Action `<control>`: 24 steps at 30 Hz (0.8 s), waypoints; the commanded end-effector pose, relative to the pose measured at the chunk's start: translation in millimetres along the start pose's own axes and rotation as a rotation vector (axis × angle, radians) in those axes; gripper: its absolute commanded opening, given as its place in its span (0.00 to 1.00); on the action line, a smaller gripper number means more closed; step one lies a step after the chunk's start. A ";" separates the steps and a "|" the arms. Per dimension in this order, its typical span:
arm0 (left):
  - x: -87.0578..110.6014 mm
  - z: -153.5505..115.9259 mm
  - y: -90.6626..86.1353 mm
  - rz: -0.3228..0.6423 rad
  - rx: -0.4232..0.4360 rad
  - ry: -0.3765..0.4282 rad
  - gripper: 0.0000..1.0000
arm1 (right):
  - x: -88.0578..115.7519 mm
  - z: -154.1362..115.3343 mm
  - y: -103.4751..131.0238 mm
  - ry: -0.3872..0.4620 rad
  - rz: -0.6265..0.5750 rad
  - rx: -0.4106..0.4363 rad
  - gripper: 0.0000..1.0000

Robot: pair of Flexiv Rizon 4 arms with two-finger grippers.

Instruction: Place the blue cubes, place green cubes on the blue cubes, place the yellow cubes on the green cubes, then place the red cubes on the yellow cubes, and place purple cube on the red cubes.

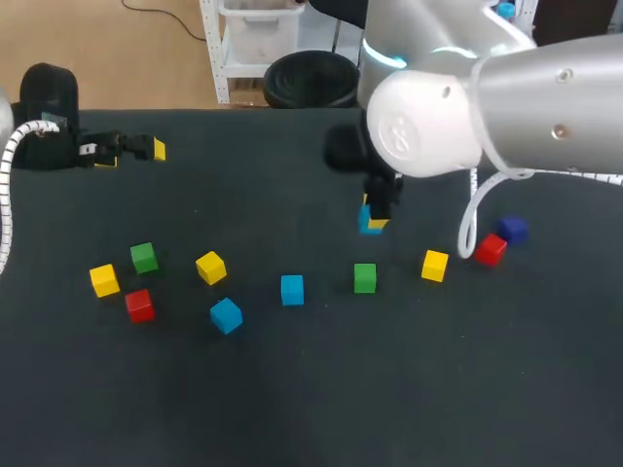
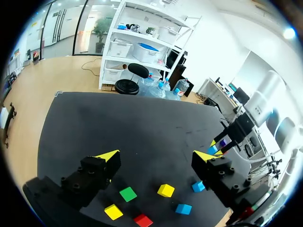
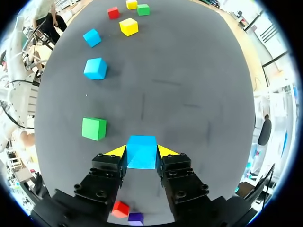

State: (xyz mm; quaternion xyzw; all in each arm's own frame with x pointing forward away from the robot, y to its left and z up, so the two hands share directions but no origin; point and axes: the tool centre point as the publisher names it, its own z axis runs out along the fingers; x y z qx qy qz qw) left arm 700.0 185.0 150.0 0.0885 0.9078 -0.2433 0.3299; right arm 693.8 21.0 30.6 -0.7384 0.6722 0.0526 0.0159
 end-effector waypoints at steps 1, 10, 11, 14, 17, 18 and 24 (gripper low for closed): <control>0.0 0.0 0.0 0.000 0.000 0.000 1.00 | -2.2 3.1 0.2 -0.001 -0.002 -0.008 0.00; 0.0 0.0 0.0 0.000 0.000 0.000 1.00 | -5.1 8.9 3.1 -0.024 0.012 -0.036 0.00; 0.0 0.0 0.0 0.000 0.000 0.000 1.00 | -5.5 10.4 3.7 -0.023 0.011 -0.038 0.00; 0.0 0.0 0.0 0.000 0.000 0.000 1.00 | -7.5 14.3 5.8 -0.019 0.002 -0.051 0.00; 0.0 0.0 0.0 0.000 0.000 0.000 1.00 | -10.3 17.9 9.3 -0.011 -0.013 -0.061 0.00; 0.0 0.0 0.0 0.000 0.000 0.000 1.00 | -11.1 19.1 10.1 -0.008 -0.016 -0.063 0.00; 0.0 0.0 0.0 0.000 0.000 0.000 1.00 | -15.0 24.1 10.4 0.004 -0.032 -0.079 0.00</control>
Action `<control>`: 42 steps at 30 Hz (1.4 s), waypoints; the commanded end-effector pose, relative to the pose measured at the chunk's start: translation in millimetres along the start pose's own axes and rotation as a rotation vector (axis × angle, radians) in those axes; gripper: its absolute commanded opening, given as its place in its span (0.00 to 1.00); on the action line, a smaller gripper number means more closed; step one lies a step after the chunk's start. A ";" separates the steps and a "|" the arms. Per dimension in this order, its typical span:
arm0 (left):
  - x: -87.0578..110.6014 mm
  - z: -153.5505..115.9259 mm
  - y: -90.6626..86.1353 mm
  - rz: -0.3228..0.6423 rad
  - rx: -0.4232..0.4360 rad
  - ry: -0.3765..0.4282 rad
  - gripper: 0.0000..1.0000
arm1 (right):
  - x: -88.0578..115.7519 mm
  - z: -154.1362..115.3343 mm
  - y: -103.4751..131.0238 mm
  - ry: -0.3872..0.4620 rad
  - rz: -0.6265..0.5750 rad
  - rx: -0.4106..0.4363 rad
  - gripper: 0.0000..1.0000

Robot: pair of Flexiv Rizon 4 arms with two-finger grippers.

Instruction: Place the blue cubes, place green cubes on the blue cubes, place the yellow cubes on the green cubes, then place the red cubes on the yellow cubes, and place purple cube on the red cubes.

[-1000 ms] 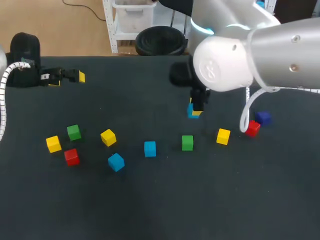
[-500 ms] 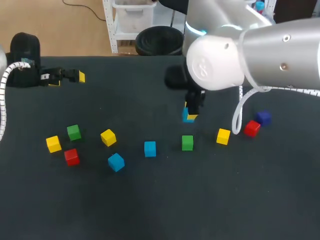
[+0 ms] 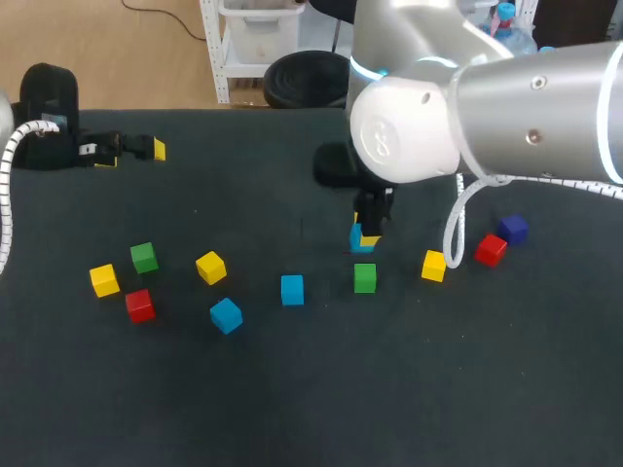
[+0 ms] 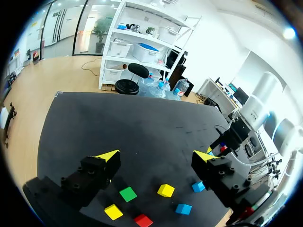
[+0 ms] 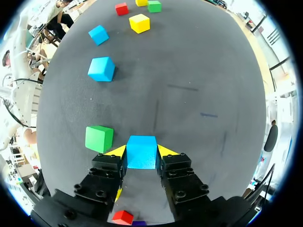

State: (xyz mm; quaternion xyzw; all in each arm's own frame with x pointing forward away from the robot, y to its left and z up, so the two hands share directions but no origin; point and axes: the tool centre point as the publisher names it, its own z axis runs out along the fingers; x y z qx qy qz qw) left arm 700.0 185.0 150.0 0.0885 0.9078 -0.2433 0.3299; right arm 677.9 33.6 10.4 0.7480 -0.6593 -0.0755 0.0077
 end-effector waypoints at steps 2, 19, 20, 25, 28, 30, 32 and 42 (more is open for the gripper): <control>0.0 0.0 0.0 0.000 0.000 0.000 1.00 | -3.6 3.3 -3.1 0.011 -0.009 -0.017 0.00; 0.0 0.0 0.0 0.000 0.000 0.000 1.00 | 4.1 11.0 -15.6 0.019 0.055 -0.058 0.00; 0.0 0.0 0.0 0.000 0.000 0.000 1.00 | 4.2 11.5 -15.8 0.021 0.054 -0.059 0.00; 0.0 0.0 0.0 0.000 0.000 0.000 1.00 | 5.1 14.2 -16.8 0.025 0.059 -0.062 0.00; 0.0 0.0 0.0 0.000 0.000 0.000 1.00 | 5.1 15.0 -16.9 0.026 0.061 -0.064 0.00; 0.0 0.0 0.0 0.000 0.000 0.000 1.00 | 6.1 15.5 -17.7 0.029 0.065 -0.066 0.00; 0.0 0.0 0.0 0.000 0.000 0.000 1.00 | 7.5 16.3 -19.3 0.032 0.070 -0.066 0.00; 0.0 0.0 0.0 0.000 0.000 0.000 1.00 | 8.9 19.8 -21.5 0.039 0.076 -0.075 0.00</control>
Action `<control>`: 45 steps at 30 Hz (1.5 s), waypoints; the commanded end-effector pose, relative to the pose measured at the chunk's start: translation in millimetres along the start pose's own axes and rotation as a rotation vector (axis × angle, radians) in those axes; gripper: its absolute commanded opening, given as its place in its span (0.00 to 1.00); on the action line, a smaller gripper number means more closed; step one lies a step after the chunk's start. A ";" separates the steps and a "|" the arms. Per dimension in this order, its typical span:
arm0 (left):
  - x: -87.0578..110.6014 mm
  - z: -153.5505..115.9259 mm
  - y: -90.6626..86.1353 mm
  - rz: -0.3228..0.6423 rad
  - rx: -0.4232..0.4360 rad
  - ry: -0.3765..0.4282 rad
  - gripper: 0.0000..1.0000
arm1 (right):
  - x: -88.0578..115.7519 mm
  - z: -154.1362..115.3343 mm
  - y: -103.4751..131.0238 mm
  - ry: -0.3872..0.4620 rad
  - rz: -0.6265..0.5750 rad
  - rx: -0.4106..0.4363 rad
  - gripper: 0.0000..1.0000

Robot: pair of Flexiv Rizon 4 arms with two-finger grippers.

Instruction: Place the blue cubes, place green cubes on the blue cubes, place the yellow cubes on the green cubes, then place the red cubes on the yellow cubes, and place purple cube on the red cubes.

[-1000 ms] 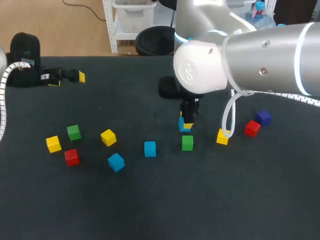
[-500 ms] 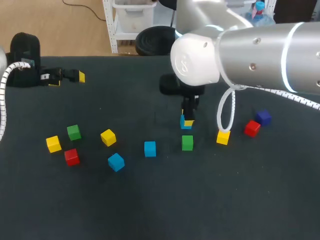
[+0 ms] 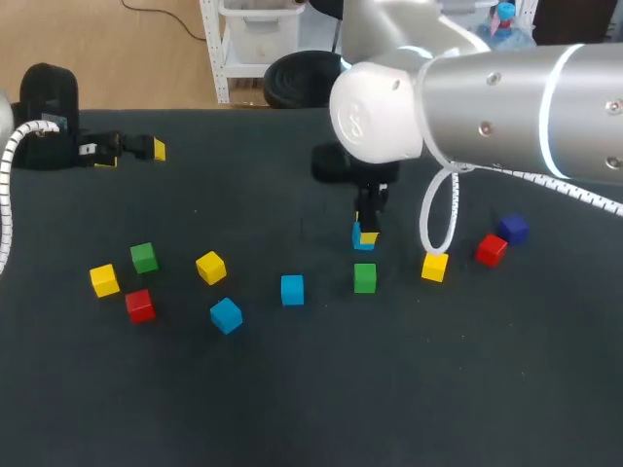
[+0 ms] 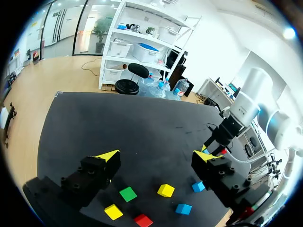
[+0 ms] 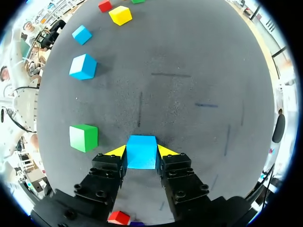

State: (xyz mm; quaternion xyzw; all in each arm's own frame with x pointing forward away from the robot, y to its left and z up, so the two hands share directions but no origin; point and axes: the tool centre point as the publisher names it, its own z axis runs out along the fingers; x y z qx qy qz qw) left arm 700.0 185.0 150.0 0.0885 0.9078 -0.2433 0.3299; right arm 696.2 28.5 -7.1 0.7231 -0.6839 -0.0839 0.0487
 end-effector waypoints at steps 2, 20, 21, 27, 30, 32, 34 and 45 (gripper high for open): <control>0.0 0.0 0.0 0.000 0.000 0.000 1.00 | -0.8 6.0 -3.3 0.004 0.000 -0.011 0.00; 0.0 0.0 0.0 0.000 0.000 0.000 1.00 | 0.4 7.0 -6.7 0.011 0.015 -0.007 1.00; 0.0 0.0 0.0 0.000 0.000 0.000 1.00 | 0.5 6.5 -7.0 0.010 0.016 -0.007 1.00; 0.0 0.0 0.0 0.000 0.000 0.000 1.00 | 1.3 4.0 -8.7 0.008 0.028 -0.011 1.00; 0.0 0.0 0.0 0.000 0.000 0.000 1.00 | 1.4 0.8 -10.4 0.001 0.032 -0.008 1.00; 0.0 0.0 0.0 0.000 0.000 0.000 1.00 | 1.4 -2.6 -12.1 -0.005 0.036 -0.004 1.00; 0.0 0.0 0.0 0.000 0.000 0.000 1.00 | 2.0 -7.7 -15.5 -0.018 0.047 0.011 1.00; 0.0 0.0 0.0 0.000 0.000 0.000 1.00 | 21.6 -48.1 -26.1 -0.125 0.173 0.052 1.00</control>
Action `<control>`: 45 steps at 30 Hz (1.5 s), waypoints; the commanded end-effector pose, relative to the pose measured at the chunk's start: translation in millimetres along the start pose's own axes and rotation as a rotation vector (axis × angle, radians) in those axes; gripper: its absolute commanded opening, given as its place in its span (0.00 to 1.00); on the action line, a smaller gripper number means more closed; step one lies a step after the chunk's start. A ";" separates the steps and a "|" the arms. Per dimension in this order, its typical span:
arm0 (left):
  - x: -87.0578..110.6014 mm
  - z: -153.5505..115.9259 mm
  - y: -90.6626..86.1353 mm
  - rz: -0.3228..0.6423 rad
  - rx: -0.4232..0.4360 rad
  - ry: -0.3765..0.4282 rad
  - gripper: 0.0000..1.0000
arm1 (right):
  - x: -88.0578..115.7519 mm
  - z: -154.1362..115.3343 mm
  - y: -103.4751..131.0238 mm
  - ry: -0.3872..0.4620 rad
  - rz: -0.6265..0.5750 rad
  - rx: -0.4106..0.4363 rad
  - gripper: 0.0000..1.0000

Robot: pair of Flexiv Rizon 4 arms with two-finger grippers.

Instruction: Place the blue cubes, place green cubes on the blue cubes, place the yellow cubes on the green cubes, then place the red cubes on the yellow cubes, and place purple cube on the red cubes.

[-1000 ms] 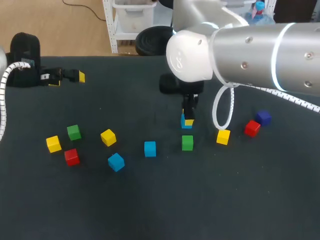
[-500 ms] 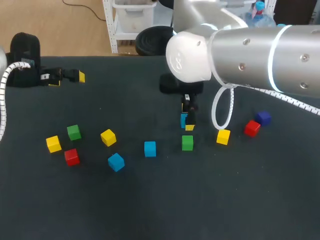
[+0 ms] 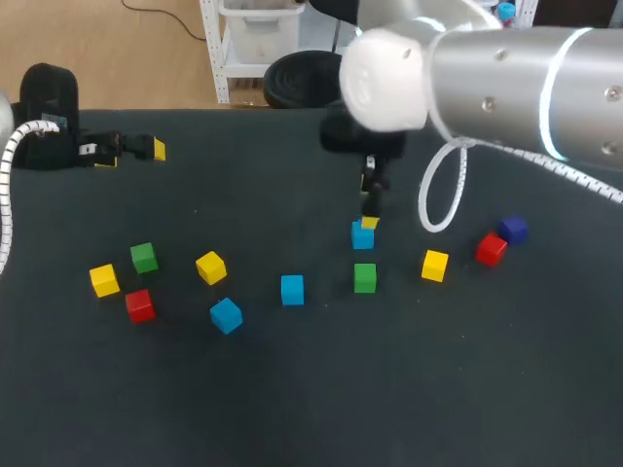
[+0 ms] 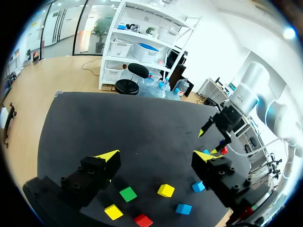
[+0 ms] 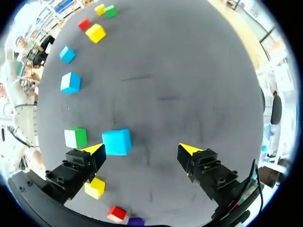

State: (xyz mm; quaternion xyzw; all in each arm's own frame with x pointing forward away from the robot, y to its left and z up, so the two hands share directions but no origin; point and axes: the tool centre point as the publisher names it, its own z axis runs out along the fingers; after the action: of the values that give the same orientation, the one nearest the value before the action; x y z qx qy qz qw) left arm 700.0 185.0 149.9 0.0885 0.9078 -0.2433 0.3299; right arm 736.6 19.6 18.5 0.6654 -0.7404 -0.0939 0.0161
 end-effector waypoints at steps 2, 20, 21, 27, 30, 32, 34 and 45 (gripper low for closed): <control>0.0 0.0 0.0 0.000 0.000 0.000 1.00 | 14.9 -25.3 6.6 -0.080 0.041 0.019 1.00; 0.0 0.0 0.0 0.000 0.000 0.000 1.00 | 29.2 -82.9 36.1 -0.328 0.249 0.109 1.00; 0.0 0.0 0.0 0.000 0.000 0.000 1.00 | 30.5 -84.9 38.2 -0.332 0.253 0.113 1.00; 0.0 0.0 0.0 0.000 0.000 0.000 1.00 | 32.2 -92.8 57.4 -0.357 0.246 0.142 1.00; 0.0 0.0 0.0 0.000 0.000 0.000 1.00 | 33.1 -93.1 62.2 -0.365 0.254 0.142 1.00; 0.0 0.0 0.0 0.000 0.000 0.000 1.00 | 34.3 -93.8 63.2 -0.372 0.274 0.144 1.00; 0.0 0.0 0.0 0.000 0.000 0.000 1.00 | 35.0 -94.0 66.7 -0.374 0.275 0.146 1.00; 0.0 0.0 0.0 0.000 0.000 0.000 1.00 | 43.8 -90.3 68.0 -0.443 0.360 0.176 1.00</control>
State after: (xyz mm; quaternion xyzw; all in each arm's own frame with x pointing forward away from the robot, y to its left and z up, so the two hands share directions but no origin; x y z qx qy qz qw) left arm 700.0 185.0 149.9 0.0885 0.9078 -0.2433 0.3299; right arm 684.3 -19.7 116.1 0.5016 -0.8341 -0.1822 -0.1398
